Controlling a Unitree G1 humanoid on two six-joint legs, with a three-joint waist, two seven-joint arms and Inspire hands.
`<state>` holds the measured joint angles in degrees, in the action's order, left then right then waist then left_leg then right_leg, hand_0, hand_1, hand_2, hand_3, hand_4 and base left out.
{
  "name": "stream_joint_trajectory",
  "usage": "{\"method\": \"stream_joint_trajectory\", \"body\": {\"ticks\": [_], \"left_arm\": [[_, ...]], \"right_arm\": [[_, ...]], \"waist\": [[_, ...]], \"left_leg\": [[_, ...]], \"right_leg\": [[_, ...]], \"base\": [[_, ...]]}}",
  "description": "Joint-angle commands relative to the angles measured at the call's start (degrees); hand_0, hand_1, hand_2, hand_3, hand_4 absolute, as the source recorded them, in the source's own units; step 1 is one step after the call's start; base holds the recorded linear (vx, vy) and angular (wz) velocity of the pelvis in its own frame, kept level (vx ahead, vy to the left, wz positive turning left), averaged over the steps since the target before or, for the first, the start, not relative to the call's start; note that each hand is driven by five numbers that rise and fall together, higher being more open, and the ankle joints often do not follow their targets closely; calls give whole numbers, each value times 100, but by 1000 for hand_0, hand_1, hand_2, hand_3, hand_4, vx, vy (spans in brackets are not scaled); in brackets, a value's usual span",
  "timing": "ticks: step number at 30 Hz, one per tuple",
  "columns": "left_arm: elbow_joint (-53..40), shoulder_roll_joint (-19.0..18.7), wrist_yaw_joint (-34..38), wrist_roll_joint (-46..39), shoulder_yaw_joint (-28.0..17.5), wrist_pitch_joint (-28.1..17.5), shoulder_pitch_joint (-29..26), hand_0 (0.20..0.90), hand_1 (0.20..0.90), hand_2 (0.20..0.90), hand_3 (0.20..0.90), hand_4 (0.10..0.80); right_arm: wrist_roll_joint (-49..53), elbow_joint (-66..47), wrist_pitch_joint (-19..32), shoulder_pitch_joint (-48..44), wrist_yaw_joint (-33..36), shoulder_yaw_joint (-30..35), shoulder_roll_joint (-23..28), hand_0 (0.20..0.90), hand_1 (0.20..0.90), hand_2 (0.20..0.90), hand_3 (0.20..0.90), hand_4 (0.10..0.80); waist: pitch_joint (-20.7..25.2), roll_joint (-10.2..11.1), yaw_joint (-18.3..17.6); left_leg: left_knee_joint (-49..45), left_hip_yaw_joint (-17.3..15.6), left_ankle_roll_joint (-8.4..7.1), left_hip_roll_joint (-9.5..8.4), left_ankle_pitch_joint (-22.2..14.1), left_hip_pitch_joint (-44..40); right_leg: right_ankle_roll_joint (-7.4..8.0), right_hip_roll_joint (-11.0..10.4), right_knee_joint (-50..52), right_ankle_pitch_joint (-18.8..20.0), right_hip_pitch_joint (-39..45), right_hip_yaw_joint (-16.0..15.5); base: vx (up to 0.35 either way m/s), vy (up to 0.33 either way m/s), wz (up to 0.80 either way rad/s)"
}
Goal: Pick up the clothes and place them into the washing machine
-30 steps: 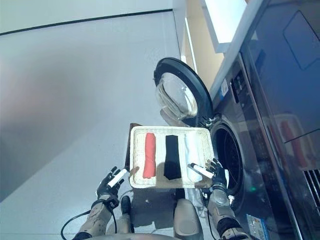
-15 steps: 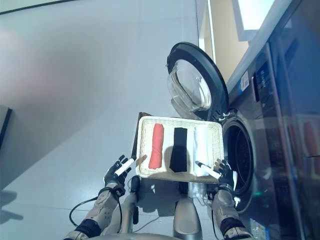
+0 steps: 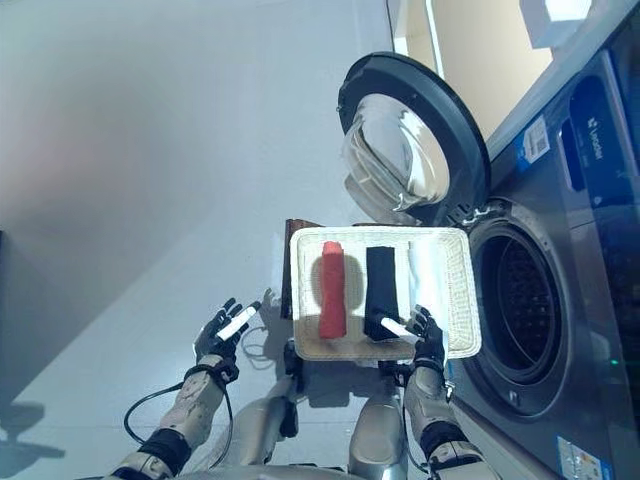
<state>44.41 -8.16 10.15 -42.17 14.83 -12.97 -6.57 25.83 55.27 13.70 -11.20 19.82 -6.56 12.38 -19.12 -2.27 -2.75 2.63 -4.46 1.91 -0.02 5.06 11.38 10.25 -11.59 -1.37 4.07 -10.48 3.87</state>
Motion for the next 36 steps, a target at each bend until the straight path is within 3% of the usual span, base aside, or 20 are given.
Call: {"method": "stream_joint_trajectory", "body": {"ticks": [1,3,5,8,11,13,14,15,20,23,24,25,26,29,30,32,33,36], "left_arm": [[-306,-82,-26,110,-37,-308,-46,900,900,900,900,800],[-334,-161,-13,85,-142,-297,-15,900,900,900,900,800],[-335,-206,18,55,-198,-319,-28,900,900,900,900,800],[-400,-262,33,-56,-279,-387,11,900,900,900,900,800],[-469,-334,59,-74,-322,-437,16,900,900,900,900,800],[-493,-383,80,-74,-354,-437,22,900,900,900,900,800],[-556,-413,100,-96,-394,-461,48,900,900,900,900,800],[-670,-433,118,-133,-446,-450,87,900,900,900,900,800],[-879,-386,136,-269,-605,-399,282,900,900,900,900,800],[-1028,-390,138,-244,-575,-416,329,900,900,900,900,800],[-1071,-357,117,-244,-503,-411,328,900,900,900,900,800],[-1069,-351,128,-255,-407,-418,234,900,900,900,900,800],[-1067,-350,129,-255,-407,-418,229,900,900,900,900,800],[-1183,-415,125,-151,-247,-435,82,900,900,900,900,800],[-1184,-411,126,-149,-247,-434,78,900,900,900,900,800],[-1343,-457,95,-102,-162,-451,35,900,900,900,900,800],[-1344,-455,95,-101,-160,-450,35,900,900,900,900,800],[-1522,-528,116,-22,-153,-465,112,900,900,900,900,800]], "right_arm": [[117,-265,235,-51,-28,59,197,900,900,900,900,800],[58,-374,219,-61,-41,-24,186,900,900,900,900,800],[40,-292,212,-124,-30,-61,158,900,900,900,900,800],[44,-218,194,-246,-8,-78,129,900,900,900,900,800],[33,-315,197,-284,10,-83,152,900,900,900,900,800],[2,-412,185,-253,30,-99,179,900,900,900,900,800],[-42,-451,169,-247,36,-122,205,900,900,900,900,800],[-140,-556,147,-217,17,-140,220,900,900,900,900,800],[-305,-615,128,-424,50,-275,338,900,900,900,900,800],[-325,-765,205,-557,124,-318,446,900,900,900,900,800],[-325,-739,221,-661,167,-302,504,900,900,900,900,800],[-344,-751,219,-798,320,-264,550,900,900,900,900,800],[-345,-751,218,-800,321,-262,551,900,900,900,900,800],[-390,-702,253,-972,640,-110,655,900,900,900,900,800],[-390,-699,253,-976,641,-109,658,900,900,900,900,800],[-485,-568,218,-1145,816,-29,778,900,900,900,900,800],[-487,-568,216,-1144,818,-28,781,900,900,900,900,800],[-573,-375,163,-1440,857,-104,847,900,900,900,900,800]], "waist": [[241,136,6],[134,135,11],[67,197,13],[15,276,-4],[-21,396,-98],[-65,476,-166],[-103,549,-129],[-129,652,-20],[-251,736,157],[-314,731,300],[-313,678,250],[-359,547,194],[-351,546,194],[-395,340,51],[-387,335,54],[-519,170,-64],[-526,158,-41],[-605,118,68]], "left_leg": [[-1173,12,-189,145,-629,438],[-1208,-39,-93,171,-696,321],[-1327,-48,-51,138,-795,240],[-1621,64,-175,293,-944,288],[-1703,370,-456,490,-1067,358],[-1790,573,-581,581,-1171,359],[-1878,623,-623,628,-1233,378],[-2046,680,-688,662,-1272,478],[-2187,1012,-753,738,-1260,713],[-1920,2032,-959,662,-1028,818],[-1653,1976,-964,726,-1008,810],[-1403,1667,-1004,813,-776,931],[-1394,1667,-1005,814,-768,939],[-1039,797,-1082,1107,-268,1269],[-1029,794,-1086,1113,-262,1274],[-1125,96,-1188,1416,-14,1463],[-1156,88,-1198,1445,-51,1458],[-1413,383,-1147,1314,-216,1700]], "right_leg": [[50,-438,1631,279,144,36],[-56,-390,2211,441,-168,-216],[-47,-507,2311,575,-272,-419],[83,-883,1790,929,-353,-426],[274,-1161,778,1182,-554,-164],[353,-1143,515,1276,-745,52],[387,-1178,545,1356,-820,-104],[389,-1209,571,1183,-758,-425],[377,-975,613,987,-791,-654],[334,-852,487,912,-886,-565],[352,-900,439,891,-888,-616],[377,-968,410,888,-989,-687],[376,-968,414,888,-1004,-685],[405,-1109,331,874,-1226,-902],[403,-1104,333,874,-1239,-899],[413,-1223,400,830,-1416,-1032],[408,-1198,423,806,-1420,-1018],[396,-1202,536,904,-1715,-853]], "base": [[28,177,3],[23,112,-21],[53,-28,-23],[72,-212,4],[139,-273,16],[159,-241,0],[85,-276,10],[32,-271,53],[13,-172,13],[-43,-105,-14],[-113,-3,-7],[-114,18,7],[-166,42,29],[-107,43,34],[-55,35,55],[-71,60,67],[-51,70,53],[-19,29,18]]}}
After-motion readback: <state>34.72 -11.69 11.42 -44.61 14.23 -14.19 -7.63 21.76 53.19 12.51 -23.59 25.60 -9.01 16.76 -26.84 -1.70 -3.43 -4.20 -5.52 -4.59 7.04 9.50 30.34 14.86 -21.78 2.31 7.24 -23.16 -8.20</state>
